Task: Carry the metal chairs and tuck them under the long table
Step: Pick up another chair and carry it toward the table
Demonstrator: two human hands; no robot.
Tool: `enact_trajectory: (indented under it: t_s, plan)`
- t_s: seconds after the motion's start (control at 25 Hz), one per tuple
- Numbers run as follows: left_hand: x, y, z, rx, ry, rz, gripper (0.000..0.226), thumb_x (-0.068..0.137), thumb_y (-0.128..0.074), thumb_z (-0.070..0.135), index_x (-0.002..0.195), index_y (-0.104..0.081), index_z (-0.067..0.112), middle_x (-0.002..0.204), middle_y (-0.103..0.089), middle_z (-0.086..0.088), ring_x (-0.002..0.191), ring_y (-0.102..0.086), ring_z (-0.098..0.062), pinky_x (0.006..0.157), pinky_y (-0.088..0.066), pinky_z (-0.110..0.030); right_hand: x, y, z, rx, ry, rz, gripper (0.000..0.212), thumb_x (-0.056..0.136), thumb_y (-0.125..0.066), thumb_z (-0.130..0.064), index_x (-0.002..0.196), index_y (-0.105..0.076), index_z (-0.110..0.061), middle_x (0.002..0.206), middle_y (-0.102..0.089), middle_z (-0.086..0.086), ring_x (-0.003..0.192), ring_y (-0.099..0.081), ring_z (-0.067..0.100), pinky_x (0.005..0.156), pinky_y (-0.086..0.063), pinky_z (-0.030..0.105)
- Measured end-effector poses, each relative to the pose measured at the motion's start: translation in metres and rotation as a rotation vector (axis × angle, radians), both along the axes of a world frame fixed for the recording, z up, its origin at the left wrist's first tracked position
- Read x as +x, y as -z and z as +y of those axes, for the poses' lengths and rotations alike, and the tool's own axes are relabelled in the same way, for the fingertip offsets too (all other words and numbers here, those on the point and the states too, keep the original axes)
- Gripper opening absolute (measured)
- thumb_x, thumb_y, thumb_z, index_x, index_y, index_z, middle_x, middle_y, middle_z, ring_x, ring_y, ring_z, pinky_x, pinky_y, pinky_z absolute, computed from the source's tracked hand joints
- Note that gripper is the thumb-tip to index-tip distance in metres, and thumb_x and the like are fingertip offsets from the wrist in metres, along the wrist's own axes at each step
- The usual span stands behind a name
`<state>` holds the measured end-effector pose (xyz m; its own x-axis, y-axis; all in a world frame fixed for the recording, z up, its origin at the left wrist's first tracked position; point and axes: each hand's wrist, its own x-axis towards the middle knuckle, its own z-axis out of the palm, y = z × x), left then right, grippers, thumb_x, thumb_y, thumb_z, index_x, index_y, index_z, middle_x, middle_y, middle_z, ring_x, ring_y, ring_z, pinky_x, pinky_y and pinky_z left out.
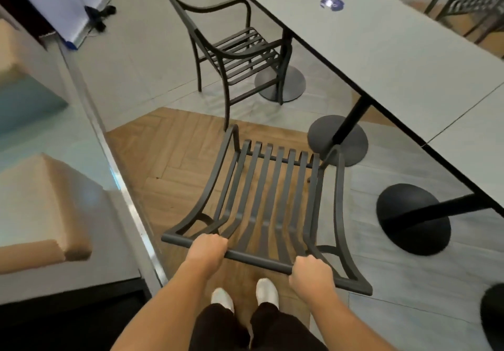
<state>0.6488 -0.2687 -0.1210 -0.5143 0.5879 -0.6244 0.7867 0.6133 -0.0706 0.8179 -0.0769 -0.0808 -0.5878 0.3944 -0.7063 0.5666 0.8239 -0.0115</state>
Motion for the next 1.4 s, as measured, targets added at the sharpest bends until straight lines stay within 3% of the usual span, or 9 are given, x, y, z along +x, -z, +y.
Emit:
enact_trajectory:
  t_s: [0.24, 0.56, 1.4]
  plan:
    - [-0.079, -0.001, 0.023, 0.006, 0.239, -0.003, 0.028, 0.099, -0.055, 0.012, 0.125, -0.061, 0.018, 0.115, -0.069, -0.002, 0.104, -0.068, -0.025, 0.088, -0.051, -0.039, -0.049, -0.004, -0.006, -0.002, 0.184, -0.014, 0.026, 0.1, -0.054, -0.035, 0.116, -0.069, -0.021, 0.108, -0.071, -0.001, 0.102, -0.068, 0.021, 0.088, -0.056, 0.034]
    - [-0.184, -0.006, 0.057, 0.012, 0.32, 0.008, 0.026, 0.1, -0.056, 0.013, 0.125, -0.062, 0.019, 0.116, -0.069, -0.003, 0.107, -0.067, -0.024, 0.092, -0.053, -0.038, -0.135, -0.012, -0.01, 0.001, 0.337, -0.013, 0.026, 0.1, -0.053, -0.032, 0.117, -0.069, -0.021, 0.109, -0.072, -0.001, 0.104, -0.069, 0.022, 0.087, -0.054, 0.034]
    - [-0.352, -0.001, 0.23, 0.01, 0.626, -0.024, 0.028, 0.1, -0.056, 0.013, 0.127, -0.062, 0.018, 0.122, -0.067, -0.003, 0.111, -0.065, -0.025, 0.094, -0.053, -0.038, -0.271, -0.006, 0.105, -0.018, 0.597, 0.008, 0.025, 0.1, -0.055, -0.027, 0.12, -0.068, -0.019, 0.113, -0.07, 0.002, 0.106, -0.068, 0.022, 0.088, -0.054, 0.034]
